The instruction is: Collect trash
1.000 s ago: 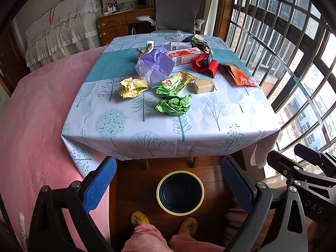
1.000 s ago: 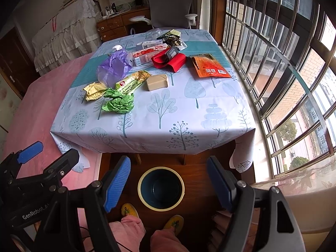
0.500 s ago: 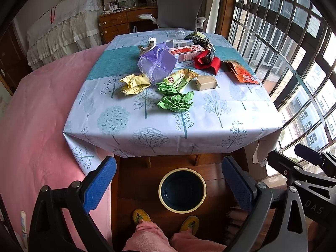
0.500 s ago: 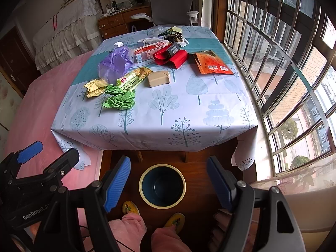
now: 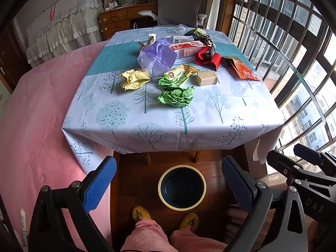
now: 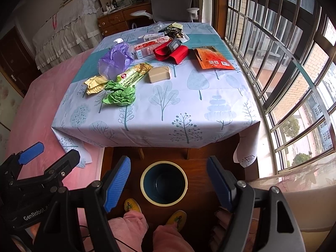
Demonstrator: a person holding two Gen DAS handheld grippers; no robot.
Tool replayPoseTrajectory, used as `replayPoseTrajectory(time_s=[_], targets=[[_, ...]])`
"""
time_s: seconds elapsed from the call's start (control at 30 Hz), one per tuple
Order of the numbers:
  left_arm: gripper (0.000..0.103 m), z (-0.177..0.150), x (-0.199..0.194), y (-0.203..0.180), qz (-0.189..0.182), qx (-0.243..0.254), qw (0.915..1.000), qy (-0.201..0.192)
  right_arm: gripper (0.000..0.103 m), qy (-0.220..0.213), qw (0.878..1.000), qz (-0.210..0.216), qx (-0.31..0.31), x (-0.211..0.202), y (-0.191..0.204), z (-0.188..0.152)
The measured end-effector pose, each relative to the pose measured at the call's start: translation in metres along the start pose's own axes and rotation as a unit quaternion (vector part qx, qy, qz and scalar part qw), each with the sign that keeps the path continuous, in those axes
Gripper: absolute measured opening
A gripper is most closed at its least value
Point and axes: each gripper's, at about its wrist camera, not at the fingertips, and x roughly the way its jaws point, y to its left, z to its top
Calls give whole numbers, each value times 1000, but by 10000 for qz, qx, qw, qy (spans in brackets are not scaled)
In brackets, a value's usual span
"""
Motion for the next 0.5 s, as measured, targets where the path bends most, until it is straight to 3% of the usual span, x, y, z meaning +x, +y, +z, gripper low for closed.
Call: replayPoseTrajectory(time_s=[0.5], targets=[[99,-1,4,1,3,-4,9999,119,76,101,9999,70,60,4,-2,-1]])
